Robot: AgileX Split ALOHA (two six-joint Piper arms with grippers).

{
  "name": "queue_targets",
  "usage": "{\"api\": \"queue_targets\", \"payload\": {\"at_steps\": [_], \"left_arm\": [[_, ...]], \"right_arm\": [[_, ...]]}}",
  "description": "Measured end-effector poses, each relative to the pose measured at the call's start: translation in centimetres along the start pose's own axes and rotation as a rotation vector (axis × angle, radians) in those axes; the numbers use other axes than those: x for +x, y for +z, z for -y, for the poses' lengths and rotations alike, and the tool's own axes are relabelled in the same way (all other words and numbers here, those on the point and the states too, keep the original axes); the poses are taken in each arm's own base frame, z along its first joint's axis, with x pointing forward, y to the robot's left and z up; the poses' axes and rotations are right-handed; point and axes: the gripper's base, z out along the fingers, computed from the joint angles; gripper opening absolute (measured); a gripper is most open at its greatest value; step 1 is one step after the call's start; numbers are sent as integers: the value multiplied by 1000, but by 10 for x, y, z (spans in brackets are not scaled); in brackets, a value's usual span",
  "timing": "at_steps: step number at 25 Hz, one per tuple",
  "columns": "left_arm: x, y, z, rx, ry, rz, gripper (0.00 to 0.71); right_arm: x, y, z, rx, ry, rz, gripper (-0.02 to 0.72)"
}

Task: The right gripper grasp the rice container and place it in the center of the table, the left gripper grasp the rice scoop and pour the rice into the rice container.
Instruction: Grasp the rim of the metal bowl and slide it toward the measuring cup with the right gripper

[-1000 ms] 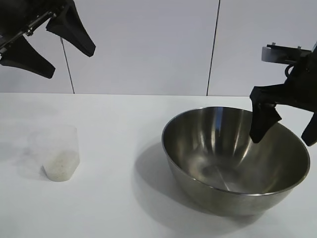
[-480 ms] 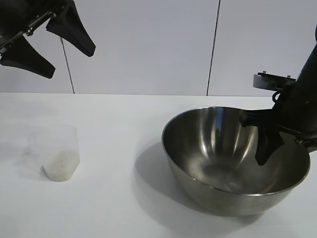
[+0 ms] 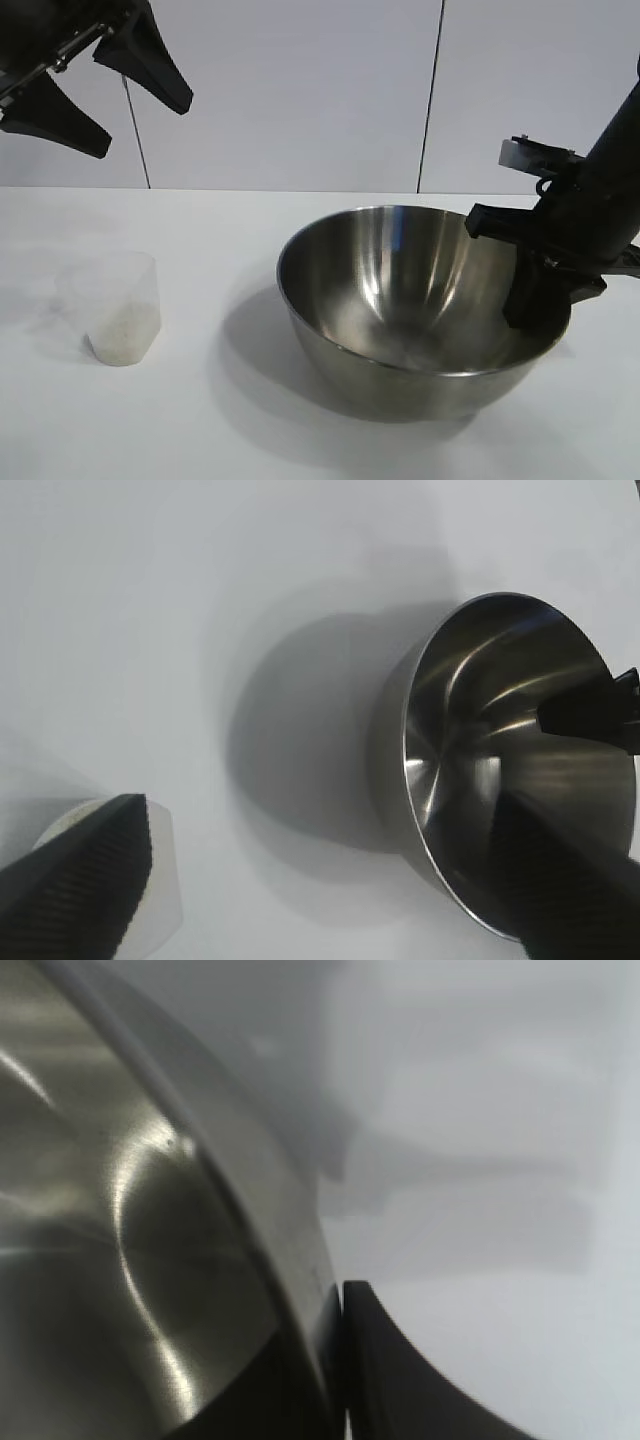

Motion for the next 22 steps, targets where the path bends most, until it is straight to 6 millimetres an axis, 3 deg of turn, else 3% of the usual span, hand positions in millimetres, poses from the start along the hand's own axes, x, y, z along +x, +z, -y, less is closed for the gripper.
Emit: {"api": "queue_targets", "payload": {"at_steps": [8, 14, 22], "left_arm": [[0, 0, 0, -1, 0, 1, 657], [0, 0, 0, 1, 0, -2, 657], [0, 0, 0, 1, 0, -2, 657]], "right_arm": [[-1, 3, -23, -25, -42, 52, 12], [-5, 22, -47, -33, -72, 28, 12], [-17, 32, -59, -2, -98, 8, 12]]}}
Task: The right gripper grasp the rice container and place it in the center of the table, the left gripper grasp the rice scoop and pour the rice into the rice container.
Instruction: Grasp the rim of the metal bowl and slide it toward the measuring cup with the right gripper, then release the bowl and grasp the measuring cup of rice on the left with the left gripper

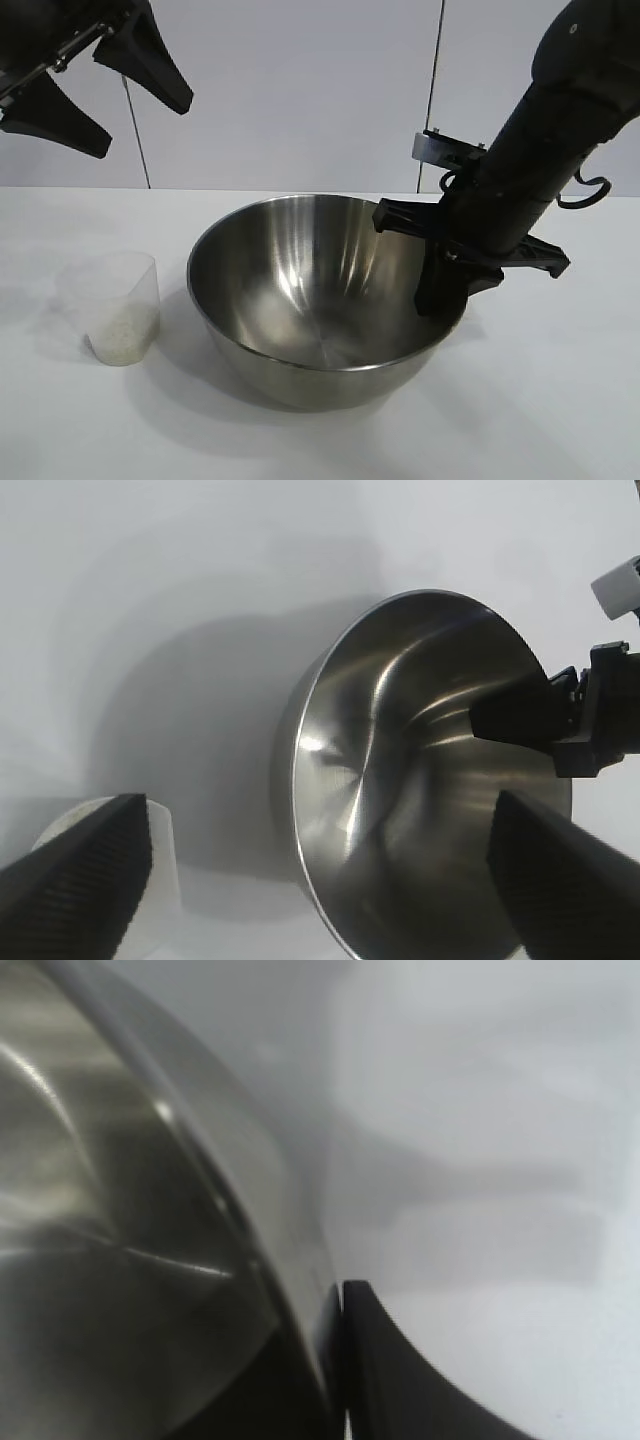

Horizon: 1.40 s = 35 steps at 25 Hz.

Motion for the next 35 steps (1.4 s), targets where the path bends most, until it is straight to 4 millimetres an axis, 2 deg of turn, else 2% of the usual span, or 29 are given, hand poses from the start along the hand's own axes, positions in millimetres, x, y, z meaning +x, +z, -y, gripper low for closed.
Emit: {"api": "queue_targets", "payload": {"at_steps": [3, 5, 8, 11, 13, 17, 23, 27, 30, 35], "left_arm": [[0, 0, 0, 1, 0, -3, 657], [1, 0, 0, 3, 0, -7, 657], [1, 0, 0, 3, 0, -7, 657], [1, 0, 0, 3, 0, -7, 657], [1, 0, 0, 3, 2, -7, 657], [0, 0, 0, 1, 10, -1, 657], [-3, -2, 1, 1, 67, 11, 657], [-7, -11, 7, 0, 156, 42, 657], [-8, -28, 16, -1, 238, 85, 657], [-5, -55, 27, -44, 354, 133, 657]], "right_arm": [[-4, -3, -4, -5, -8, 9, 22], [-5, -4, -5, -11, -5, 7, 69], [-4, -4, -7, -18, -1, -6, 245], [-4, -4, -7, -25, 5, -12, 479], [-3, -7, -9, -29, 5, -17, 537], [-6, -32, -11, -42, 10, 35, 568], [-13, -97, 0, -61, 52, 153, 591], [-21, -132, 1, -72, 47, 216, 643], [-23, -139, 0, -75, 42, 222, 653], [-22, -139, 0, -76, 43, 213, 658]]}}
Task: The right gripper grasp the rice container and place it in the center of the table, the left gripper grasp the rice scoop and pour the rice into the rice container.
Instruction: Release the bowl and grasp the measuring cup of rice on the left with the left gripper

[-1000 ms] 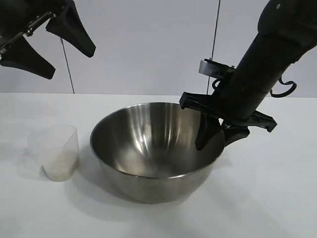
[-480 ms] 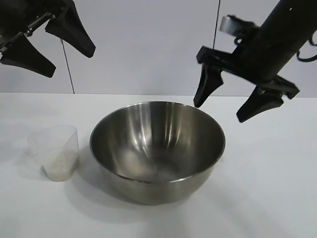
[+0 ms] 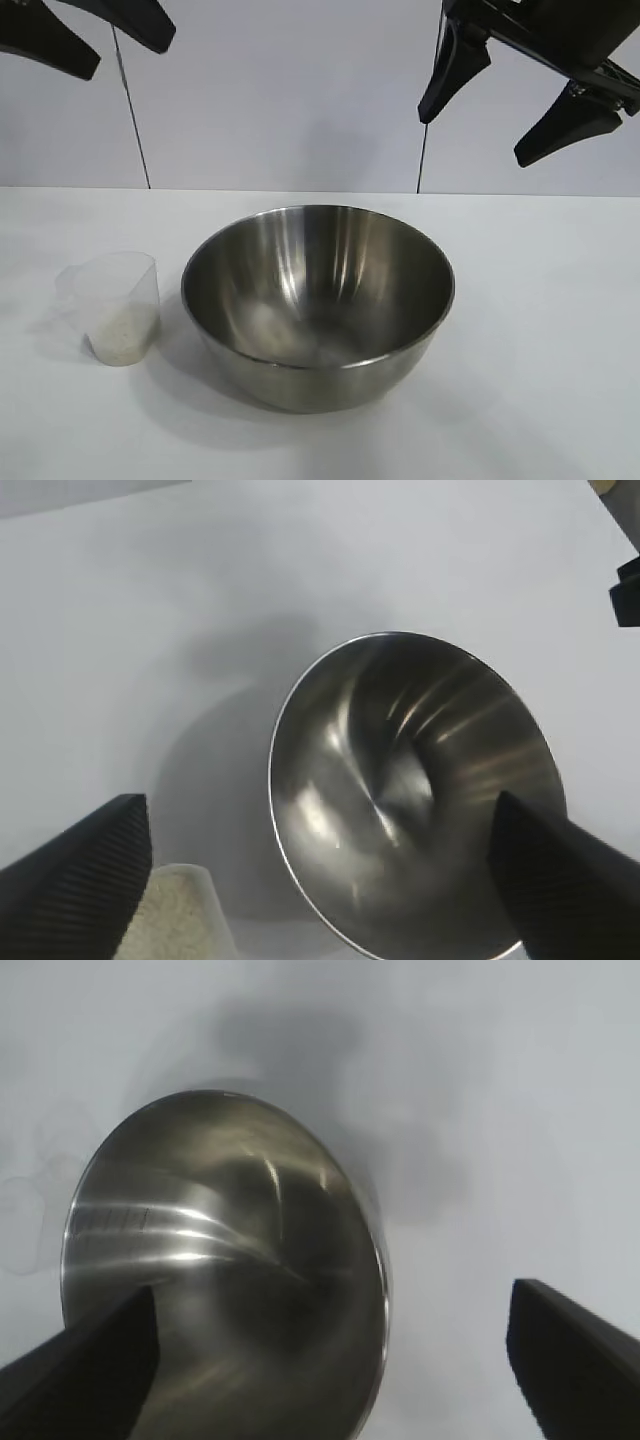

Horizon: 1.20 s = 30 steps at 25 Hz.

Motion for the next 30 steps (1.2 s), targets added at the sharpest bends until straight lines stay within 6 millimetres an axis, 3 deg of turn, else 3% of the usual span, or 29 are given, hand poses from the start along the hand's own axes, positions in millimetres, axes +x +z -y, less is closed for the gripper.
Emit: {"api": "queue_targets", "payload": {"at_steps": [3, 6, 11, 15, 20, 25, 30], "left_arm": [[11, -8, 2, -51, 34, 31, 657], [36, -10, -2, -164, 53, 116, 657], [75, -13, -19, -515, 90, 331, 657], [84, -18, -31, -680, 82, 396, 657], [88, -25, -36, -775, 40, 531, 657], [94, -27, -25, -782, 290, 741, 656], [108, -19, -22, -611, 76, 1039, 613]], "right_arm": [[0, 0, 0, 0, 0, -1, 660], [0, 0, 0, 0, 0, -2, 660], [0, 0, 0, 2, -2, -2, 660], [0, 0, 0, 3, -3, -2, 660], [0, 0, 1, 13, -11, -5, 660], [1, 0, 2, 20, -17, -9, 660], [1, 0, 2, 25, -22, -15, 660]]}}
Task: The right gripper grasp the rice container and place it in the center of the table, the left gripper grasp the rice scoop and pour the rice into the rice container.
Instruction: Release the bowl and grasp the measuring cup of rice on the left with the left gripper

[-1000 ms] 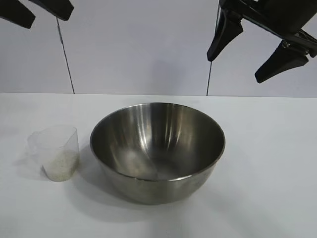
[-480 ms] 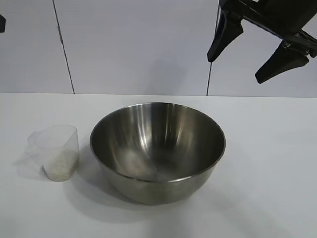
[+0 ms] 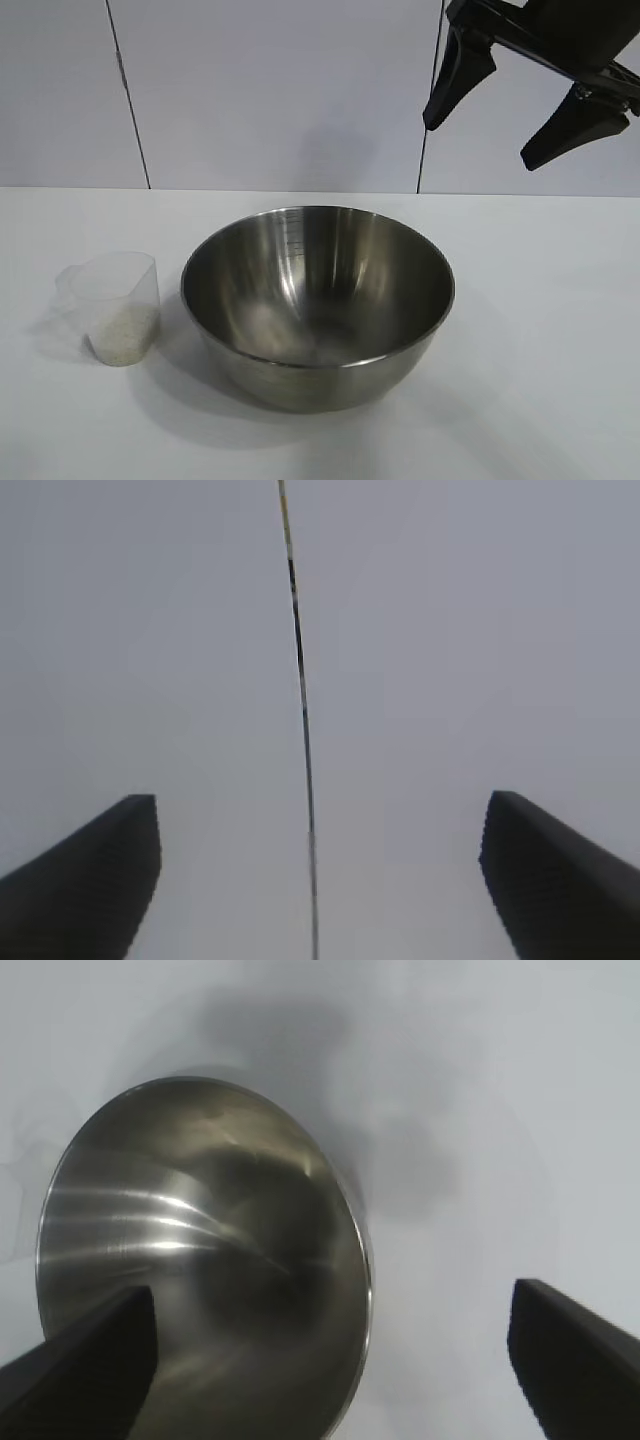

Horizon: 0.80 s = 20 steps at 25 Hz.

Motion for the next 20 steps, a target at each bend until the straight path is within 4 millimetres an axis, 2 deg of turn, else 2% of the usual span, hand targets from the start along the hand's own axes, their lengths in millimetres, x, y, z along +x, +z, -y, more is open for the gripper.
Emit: {"api": "queue_targets", "payload": {"at_steps": [4, 7, 13, 20], "left_arm": [[45, -14, 3, 31, -25, -165, 602], [73, -32, 2, 42, 8, -300, 601], [107, -67, -1, 78, 122, -505, 599], [148, -81, 0, 123, 192, -711, 600]], "right_arm": [[1, 0, 1, 9, -9, -16, 660], [2, 0, 2, 18, -16, -20, 660], [2, 0, 2, 21, -16, -23, 660], [2, 0, 2, 21, -16, -23, 660]]}}
